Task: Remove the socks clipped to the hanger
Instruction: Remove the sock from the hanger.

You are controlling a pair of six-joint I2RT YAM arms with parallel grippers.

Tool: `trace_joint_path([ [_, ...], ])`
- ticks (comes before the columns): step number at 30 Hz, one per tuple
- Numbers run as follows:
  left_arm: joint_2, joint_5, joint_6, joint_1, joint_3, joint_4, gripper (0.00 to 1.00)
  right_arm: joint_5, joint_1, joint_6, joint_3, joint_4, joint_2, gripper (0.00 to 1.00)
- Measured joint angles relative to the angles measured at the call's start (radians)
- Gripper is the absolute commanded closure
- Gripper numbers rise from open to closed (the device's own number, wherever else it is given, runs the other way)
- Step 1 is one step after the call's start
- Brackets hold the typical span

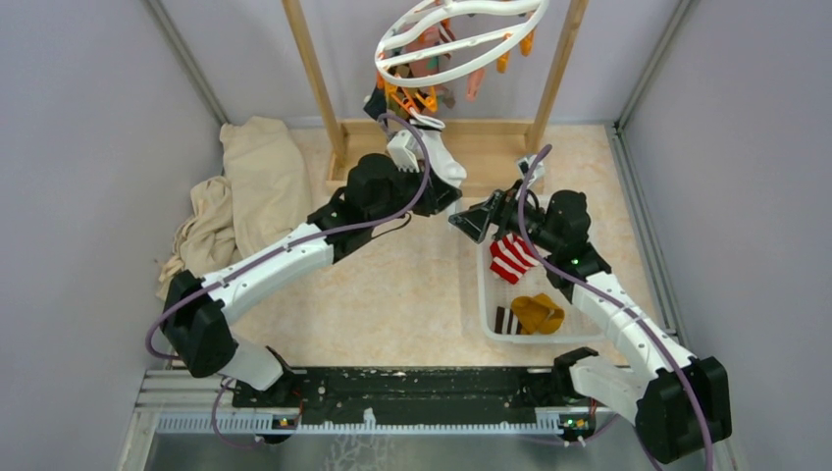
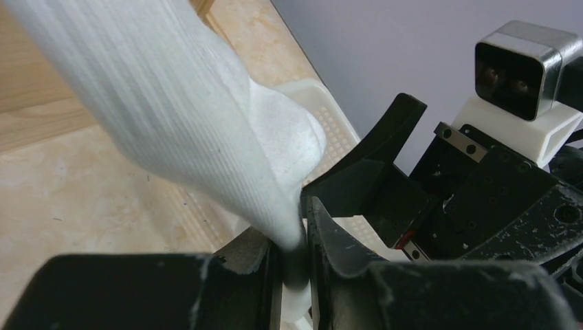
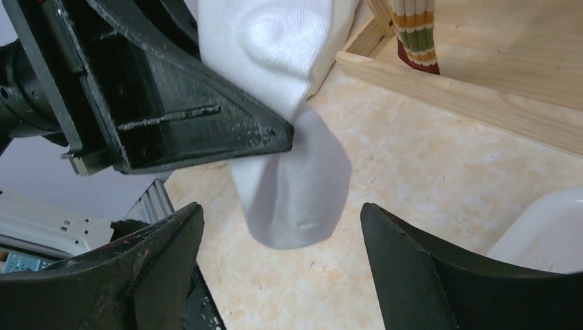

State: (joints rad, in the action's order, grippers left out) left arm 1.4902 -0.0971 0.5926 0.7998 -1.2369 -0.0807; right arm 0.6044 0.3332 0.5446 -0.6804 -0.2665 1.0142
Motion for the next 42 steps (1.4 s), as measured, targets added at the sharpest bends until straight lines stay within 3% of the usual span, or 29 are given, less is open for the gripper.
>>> trace_joint_path([
  [9,-0.002,0.041,0.018,0.070,-0.007,0.011,0.78,0.001,0.000,0.011,0.000,-0.012,-0.007,0.18],
  [16,-0.025,0.055,0.018,0.084,-0.012,0.015,0.78,0.017,-0.001,0.032,0.000,-0.040,-0.007,0.28],
  [27,-0.039,0.068,0.018,0.087,-0.025,0.015,0.78,0.070,0.010,0.069,-0.002,-0.089,-0.002,0.28],
  [37,-0.080,0.094,0.017,0.087,0.010,0.015,0.74,0.058,0.079,0.069,-0.022,-0.094,0.054,0.60],
  [38,-0.084,0.100,0.016,0.087,0.013,0.015,0.71,0.053,0.085,0.069,-0.022,-0.093,0.055,0.66],
  [41,-0.094,0.122,0.009,0.087,0.023,0.020,0.59,0.039,0.097,0.071,-0.022,-0.096,0.055,1.00],
  [42,-0.096,0.129,0.007,0.087,0.026,0.024,0.55,0.035,0.099,0.070,-0.022,-0.098,0.055,1.00],
])
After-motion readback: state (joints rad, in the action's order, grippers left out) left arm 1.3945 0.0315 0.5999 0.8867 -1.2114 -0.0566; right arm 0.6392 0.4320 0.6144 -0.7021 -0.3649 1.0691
